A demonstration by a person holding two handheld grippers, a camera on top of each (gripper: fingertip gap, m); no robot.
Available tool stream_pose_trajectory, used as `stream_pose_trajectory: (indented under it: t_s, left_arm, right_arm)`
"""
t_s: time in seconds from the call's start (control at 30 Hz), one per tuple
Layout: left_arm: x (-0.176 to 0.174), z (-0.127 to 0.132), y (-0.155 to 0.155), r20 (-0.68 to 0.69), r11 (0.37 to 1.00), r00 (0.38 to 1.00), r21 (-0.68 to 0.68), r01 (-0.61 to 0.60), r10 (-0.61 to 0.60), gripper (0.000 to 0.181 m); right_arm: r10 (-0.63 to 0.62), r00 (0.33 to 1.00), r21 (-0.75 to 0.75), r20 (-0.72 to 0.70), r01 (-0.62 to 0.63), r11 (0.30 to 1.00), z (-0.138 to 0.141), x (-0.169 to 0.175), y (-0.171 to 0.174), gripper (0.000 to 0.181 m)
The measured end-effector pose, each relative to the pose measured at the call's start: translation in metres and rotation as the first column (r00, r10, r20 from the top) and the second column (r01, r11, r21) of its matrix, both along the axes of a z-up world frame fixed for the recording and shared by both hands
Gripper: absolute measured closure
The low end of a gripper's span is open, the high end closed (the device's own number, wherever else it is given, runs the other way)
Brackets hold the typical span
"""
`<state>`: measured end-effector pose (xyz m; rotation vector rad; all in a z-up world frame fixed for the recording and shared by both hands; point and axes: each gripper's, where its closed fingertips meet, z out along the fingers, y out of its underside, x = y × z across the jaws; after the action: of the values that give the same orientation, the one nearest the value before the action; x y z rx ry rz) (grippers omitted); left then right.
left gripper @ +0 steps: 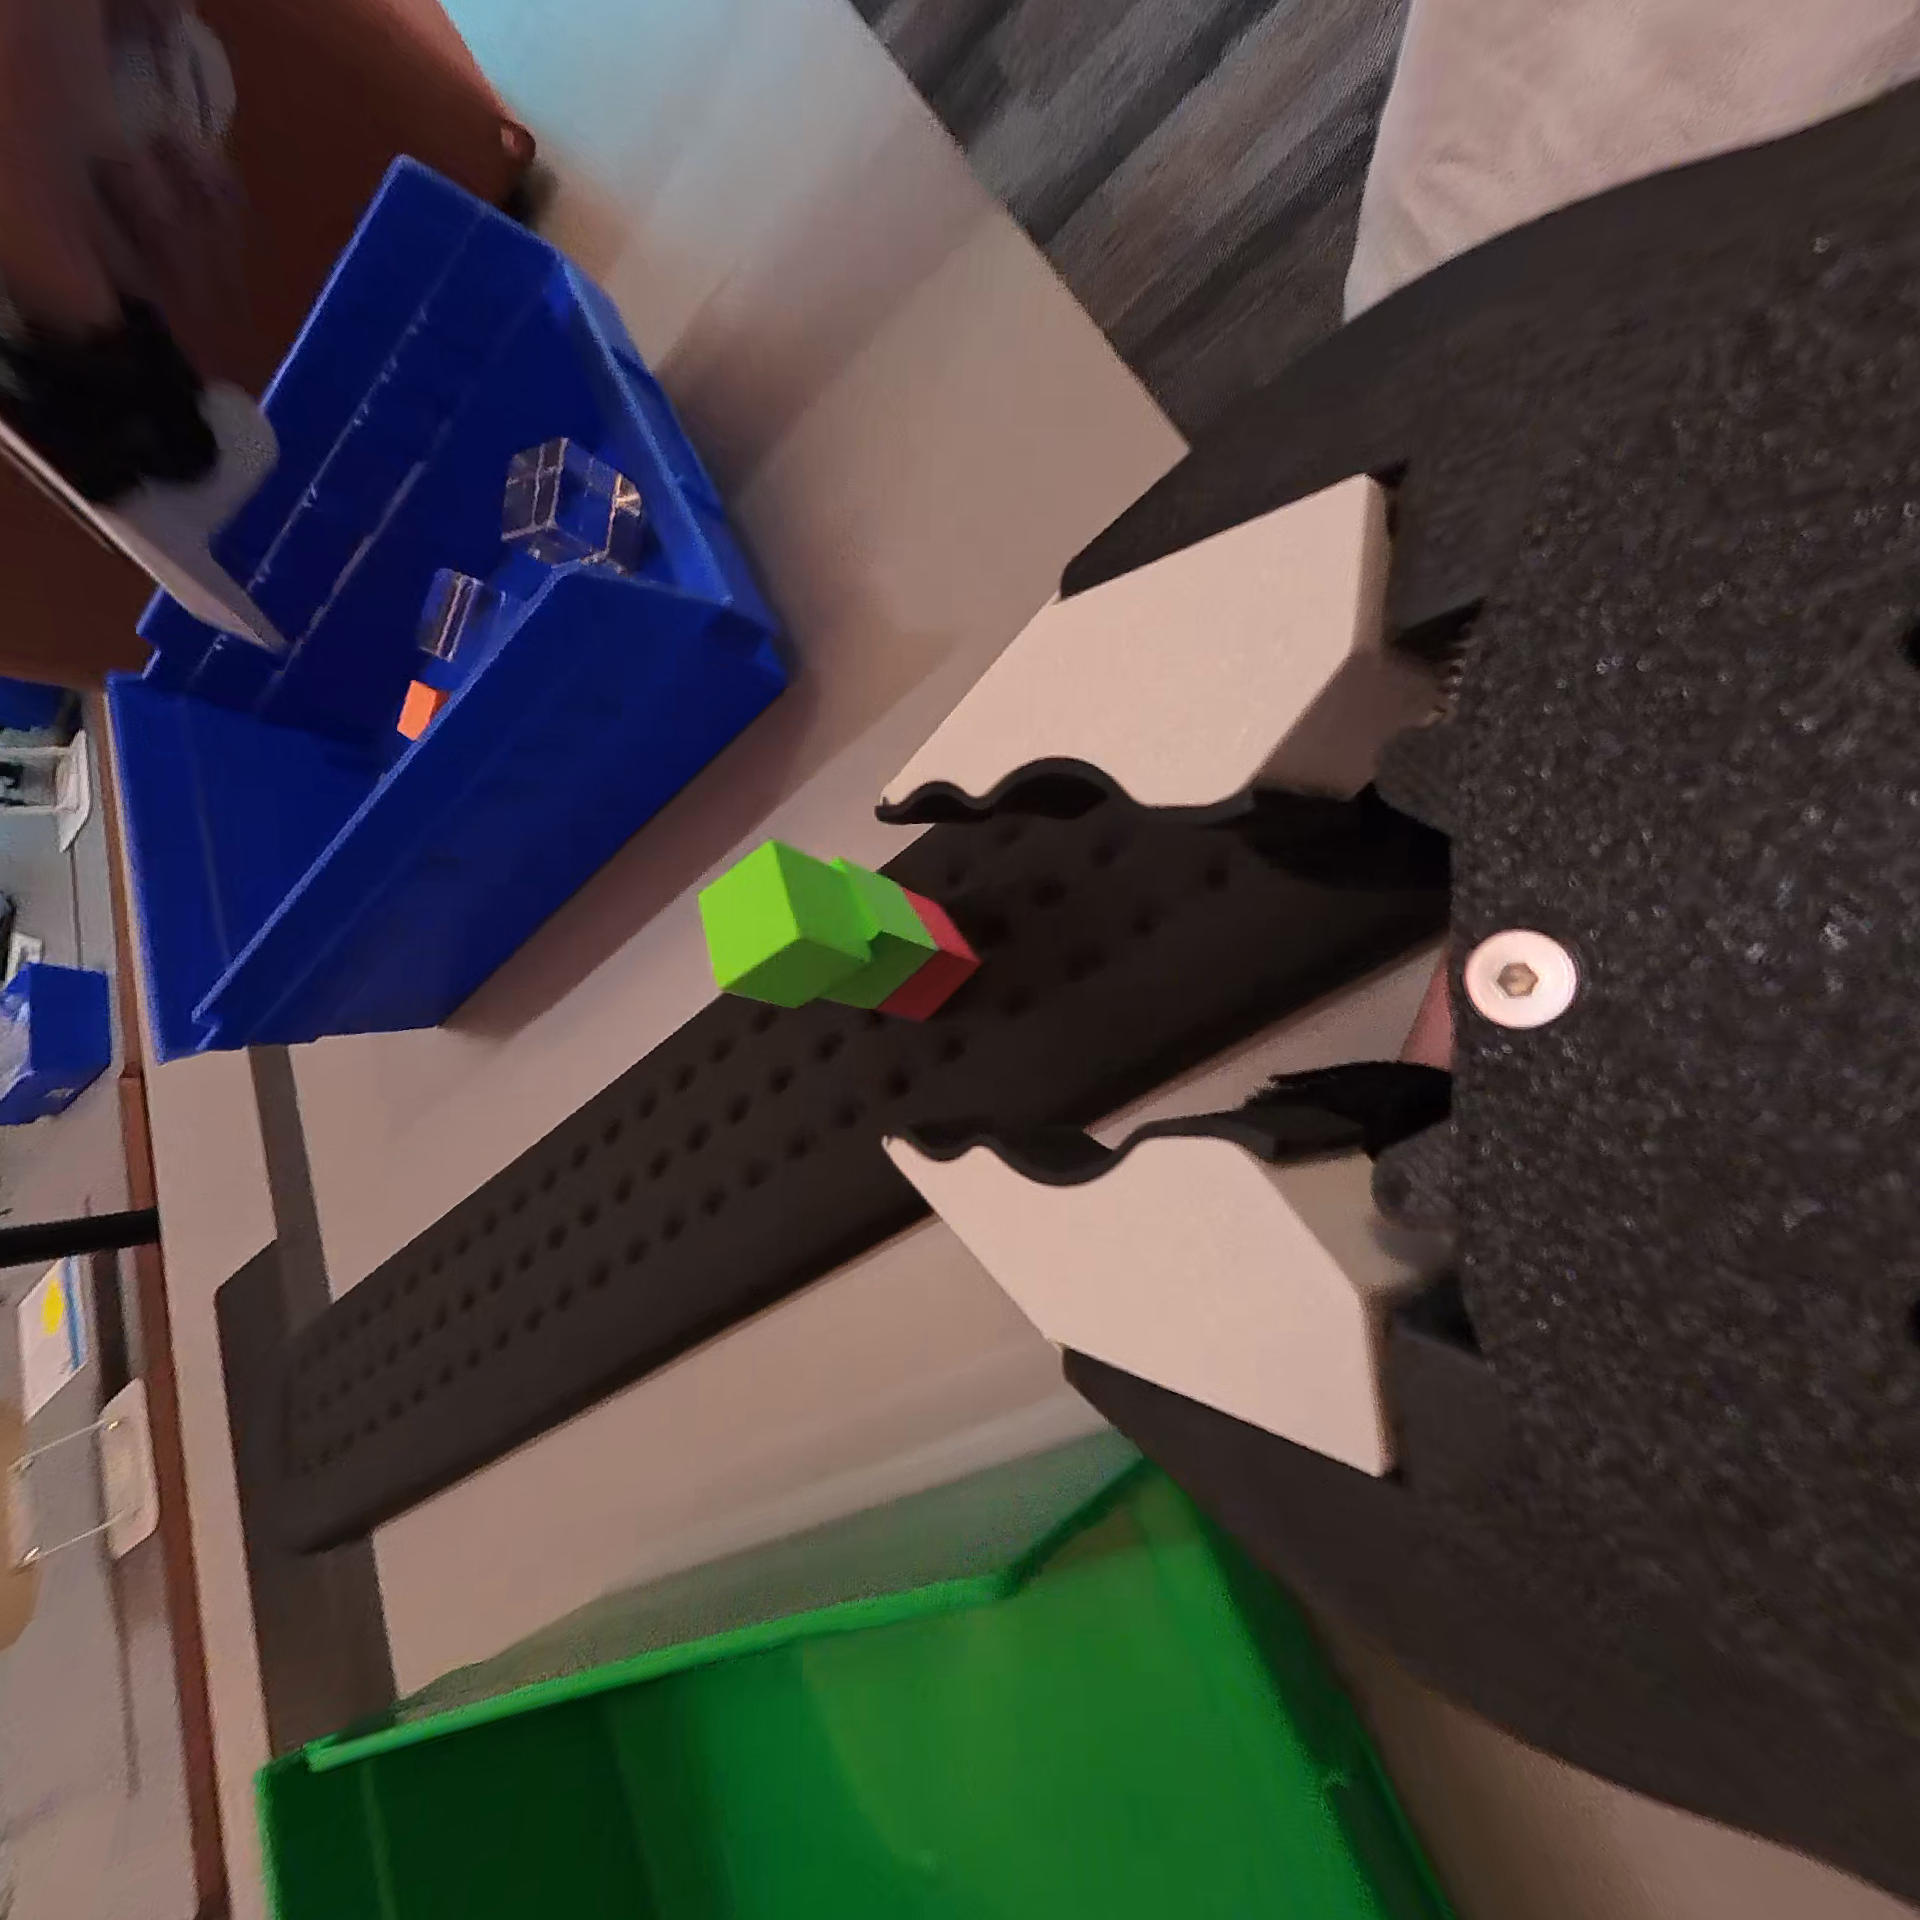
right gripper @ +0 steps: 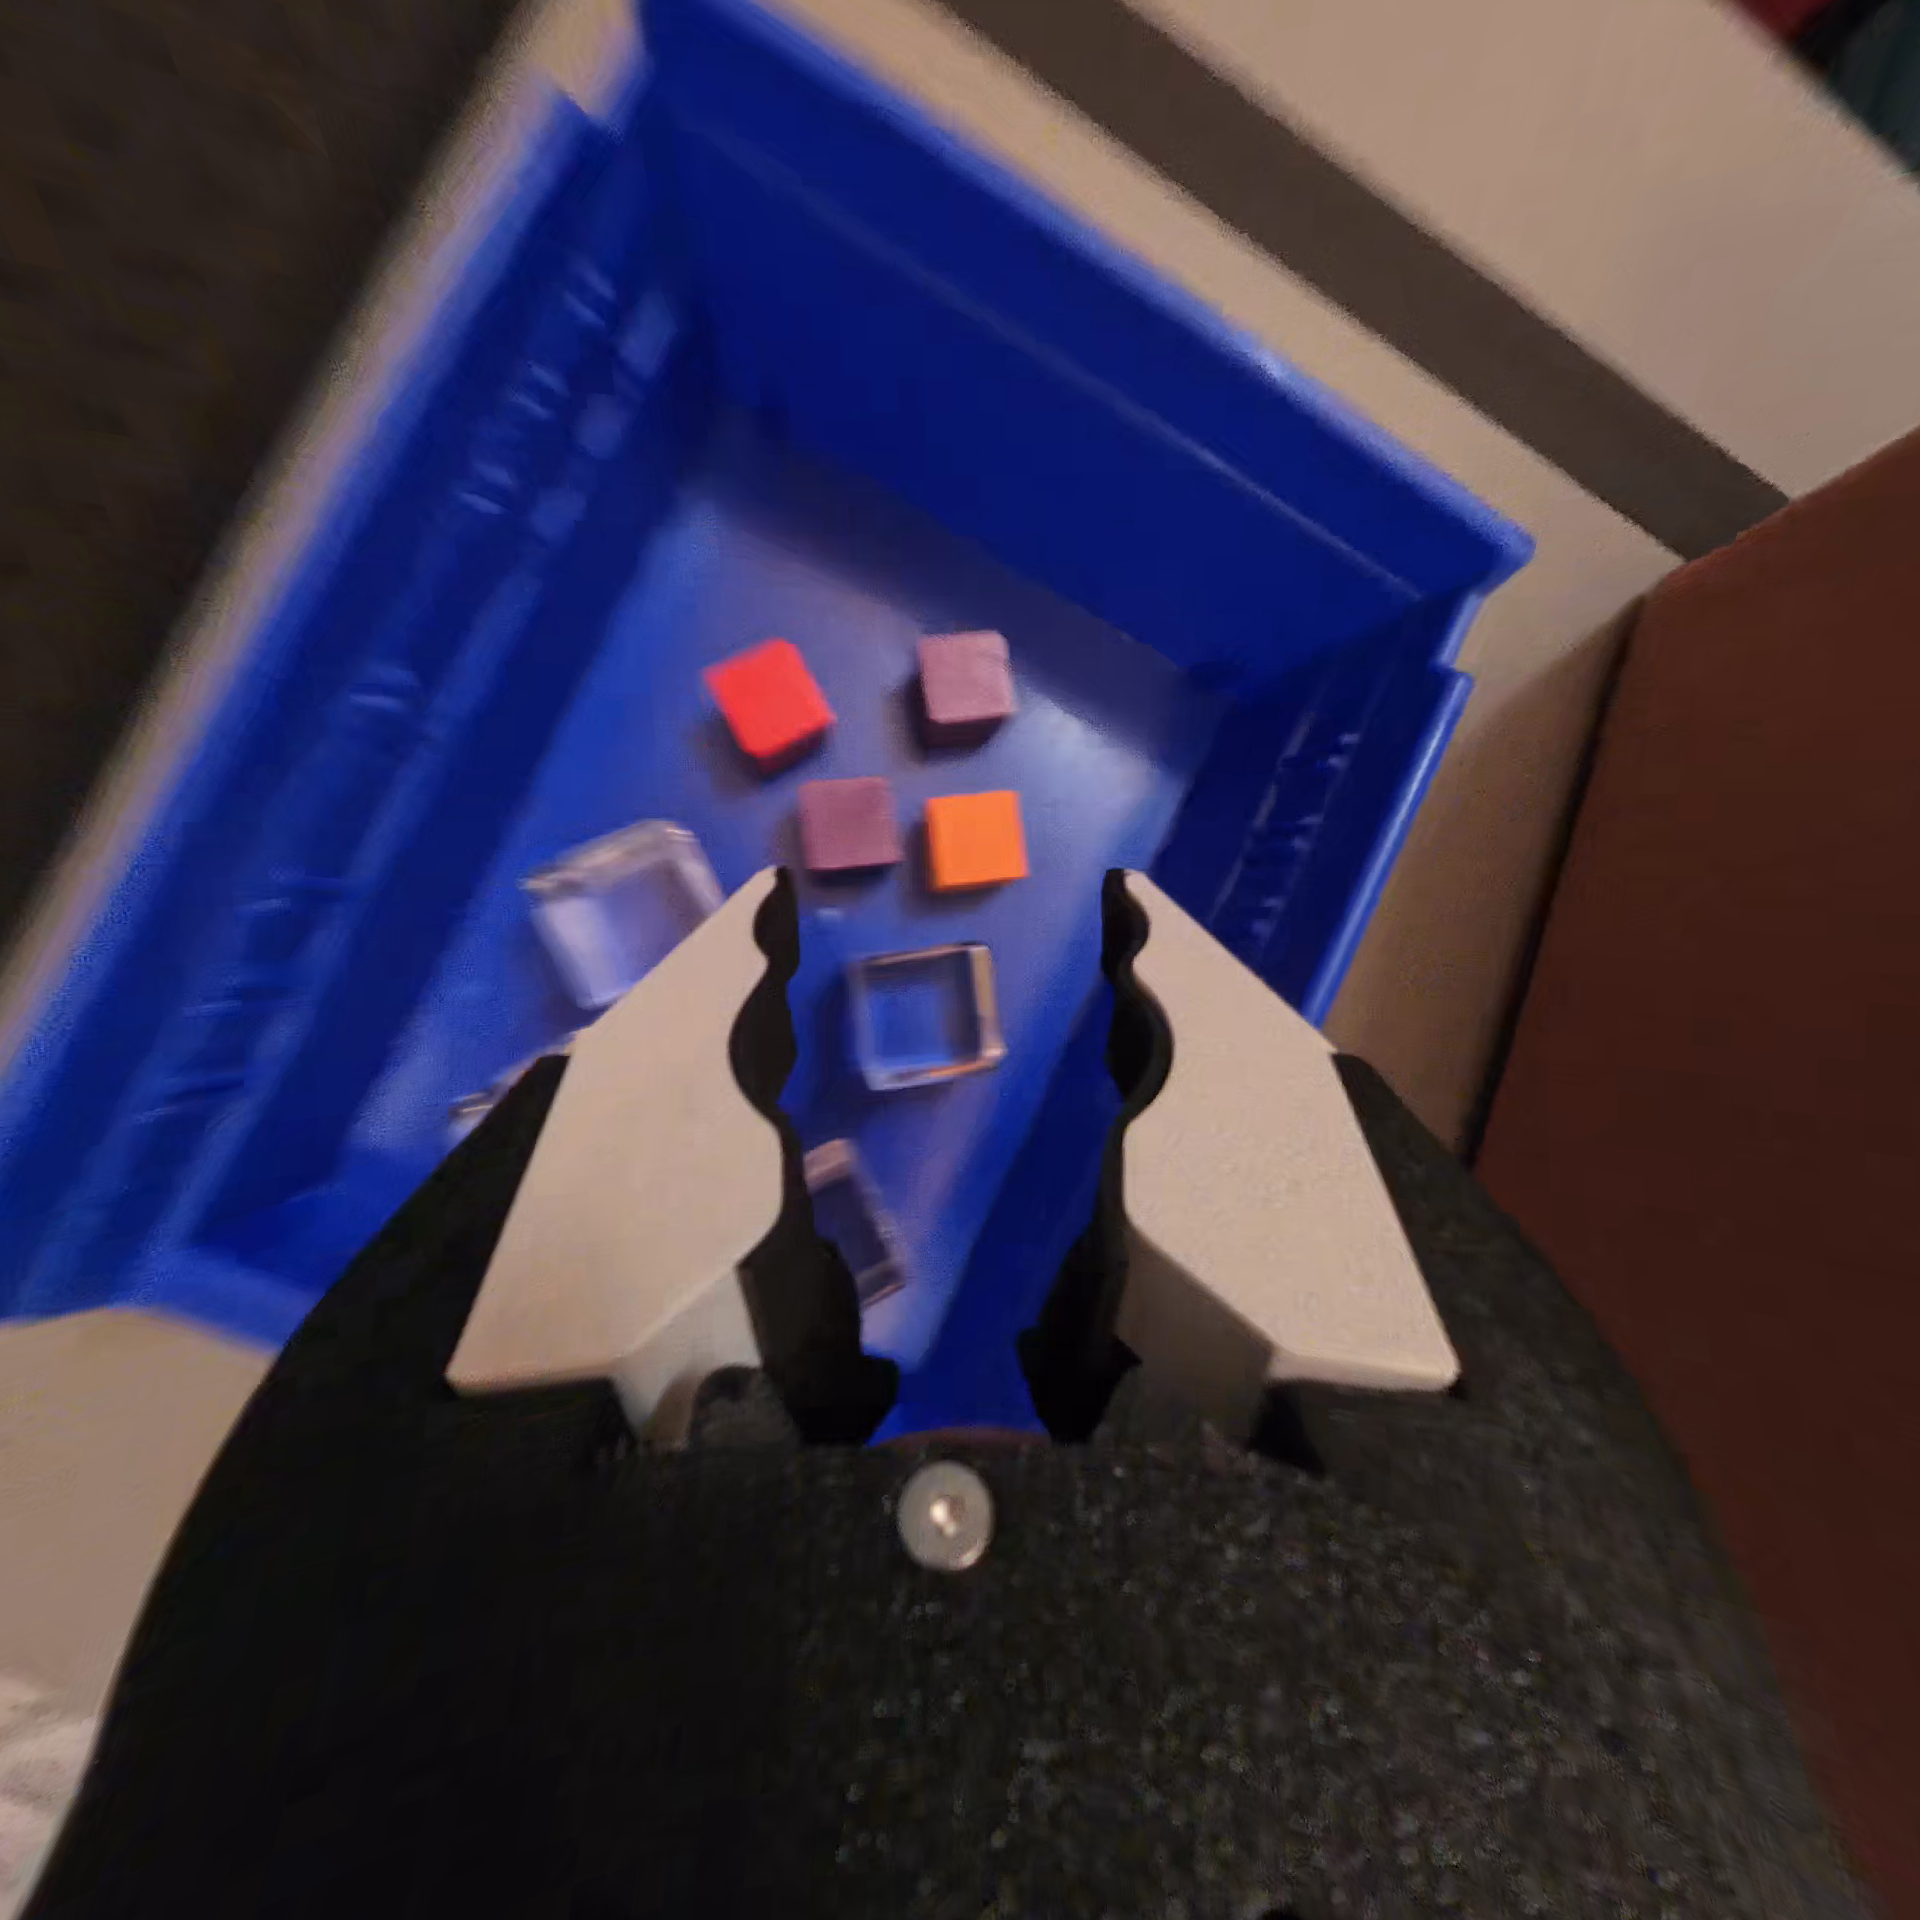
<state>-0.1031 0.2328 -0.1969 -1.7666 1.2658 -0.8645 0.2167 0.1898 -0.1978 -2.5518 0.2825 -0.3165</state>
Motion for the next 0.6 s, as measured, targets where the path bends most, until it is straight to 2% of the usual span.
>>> stream_pose_trajectory:
  t_s: [0.07,0.17,0.23,0.3,0.37,0.43,0.53,0.6]
  left_arm:
    - [0.012,-0.002,-0.002,0.003,0.999,1.0,0.034,-0.004,0.004,0.123]
    - [0.027,-0.006,-0.007,0.003,0.996,1.0,0.088,-0.022,0.022,0.123]
    - [0.033,-0.009,-0.006,-0.001,0.991,0.998,0.119,-0.057,0.057,0.123]
    - [0.037,-0.008,-0.004,0.018,0.988,0.996,0.128,-0.084,0.082,0.124]
    - [0.04,-0.007,0.0,0.024,0.985,0.994,0.136,-0.109,0.107,0.128]
    - [0.041,-0.012,0.002,-0.004,0.983,0.994,0.144,-0.111,0.112,0.15]
    - [0.044,-0.007,-0.002,0.013,0.985,0.997,0.155,-0.074,0.073,0.151]
    - [0.045,0.008,-0.01,0.076,0.978,0.997,0.207,-0.032,0.017,0.151]
  right_arm:
    - [0.033,0.995,0.231,-0.095,-0.01,0.973,0.03,-0.046,-0.01,0.123]
    - [0.197,0.944,0.505,-0.265,-0.038,0.862,0.054,-0.135,-0.028,0.13]
    - [0.287,0.899,0.566,-0.332,-0.054,0.823,0.047,-0.187,-0.044,0.128]
    - [0.317,0.873,0.551,-0.37,-0.068,0.831,0.029,-0.223,-0.058,0.126]
    - [0.345,0.856,0.553,-0.384,-0.086,0.829,0.017,-0.248,-0.065,0.127]
    - [0.358,0.843,0.553,-0.401,-0.088,0.828,0.008,-0.26,-0.067,0.126]
    - [0.385,0.803,0.591,-0.456,-0.051,0.805,0.014,-0.266,-0.058,0.126]
    - [0.419,0.752,0.628,-0.509,-0.008,0.778,0.025,-0.267,-0.047,0.126]
